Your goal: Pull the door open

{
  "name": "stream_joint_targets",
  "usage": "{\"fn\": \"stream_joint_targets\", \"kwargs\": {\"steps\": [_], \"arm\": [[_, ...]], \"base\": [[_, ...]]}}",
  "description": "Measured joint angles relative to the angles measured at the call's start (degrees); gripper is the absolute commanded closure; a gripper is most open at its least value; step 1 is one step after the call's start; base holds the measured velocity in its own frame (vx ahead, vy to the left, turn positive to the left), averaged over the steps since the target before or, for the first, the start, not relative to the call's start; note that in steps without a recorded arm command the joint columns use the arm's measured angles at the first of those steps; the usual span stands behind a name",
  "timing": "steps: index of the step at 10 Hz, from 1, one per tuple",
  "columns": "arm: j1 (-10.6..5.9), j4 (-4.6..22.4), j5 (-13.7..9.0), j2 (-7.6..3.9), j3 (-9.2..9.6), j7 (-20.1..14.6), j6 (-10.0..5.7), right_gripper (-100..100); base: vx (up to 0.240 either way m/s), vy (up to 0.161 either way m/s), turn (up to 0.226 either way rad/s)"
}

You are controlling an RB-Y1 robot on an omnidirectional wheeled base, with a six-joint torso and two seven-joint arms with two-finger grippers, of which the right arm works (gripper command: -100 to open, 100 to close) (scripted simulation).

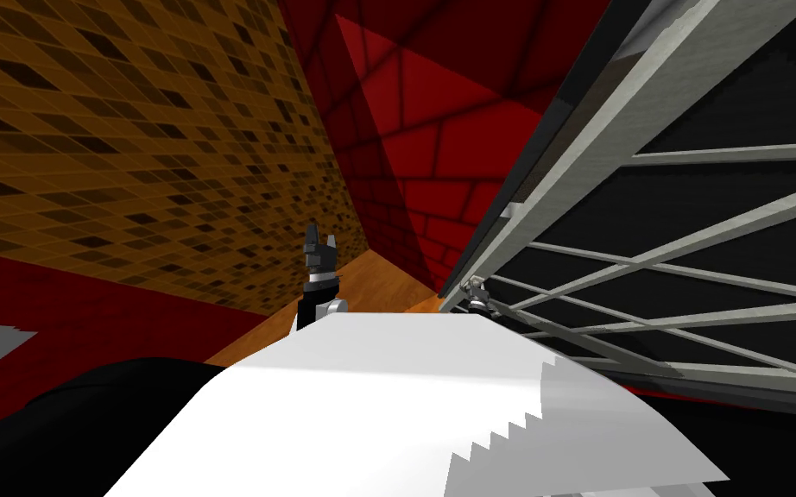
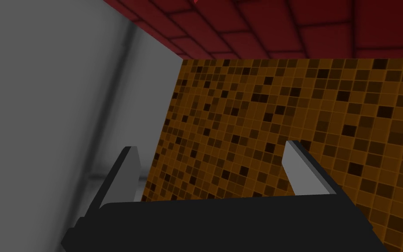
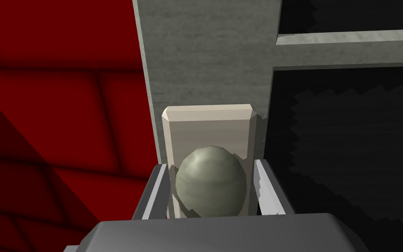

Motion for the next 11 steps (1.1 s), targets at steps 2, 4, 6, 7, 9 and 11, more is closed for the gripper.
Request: {"fn": "stream_joint_targets", "kwargs": {"steps": [2,4,6,7,9,11], "arm": [[-0.02,0.1,0.0,0.05,0.05,0.1,0.12,100],[0.03,0.1,0.1,0.12,0.11,0.1,0.21,100],[-0.19,0.1,0.3,-0.21,0.51,-0.3,0.05,100],[-0.33,0.2,0.7,-0.54,1.17,-1.0,-0.12,100],[0.8,-1.7,1.3,-0.79,2.6,-1.7,0.81,100],[1.06,-2.1,2.3,-1.44,4.36,-3.3,0.94,100]], "base": [[-0.019,0.004,0.005],[0.0,0.0,0.0],[-0.204,-0.005,0.075],[-0.236,-0.022,0.083],[-0.219,-0.004,0.07],[-0.264,0.004,0.078]]}}
